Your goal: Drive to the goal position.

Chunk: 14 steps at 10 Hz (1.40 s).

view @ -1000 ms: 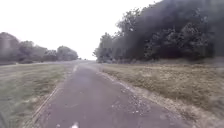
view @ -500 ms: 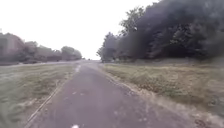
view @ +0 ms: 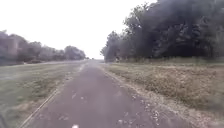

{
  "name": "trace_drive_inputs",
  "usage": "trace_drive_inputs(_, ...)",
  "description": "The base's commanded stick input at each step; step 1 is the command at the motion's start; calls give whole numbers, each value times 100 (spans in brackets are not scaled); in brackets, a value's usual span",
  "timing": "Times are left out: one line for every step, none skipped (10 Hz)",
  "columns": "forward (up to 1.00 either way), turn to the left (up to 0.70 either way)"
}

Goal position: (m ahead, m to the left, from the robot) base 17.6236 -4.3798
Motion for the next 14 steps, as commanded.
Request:
trace_drive_inputs(45, 27)
trace_drive_inputs(45, 27)
trace_drive_inputs(45, 27)
trace_drive_inputs(45, 27)
trace_drive_inputs(45, 27)
trace_drive_inputs(45, 27)
trace_drive_inputs(45, 27)
trace_drive_inputs(45, 21)
trace_drive_inputs(45, 15)
trace_drive_inputs(45, 14)
trace_drive_inputs(45, 13)
trace_drive_inputs(45, 12)
trace_drive_inputs(45, 9)
trace_drive_inputs(45, 0)
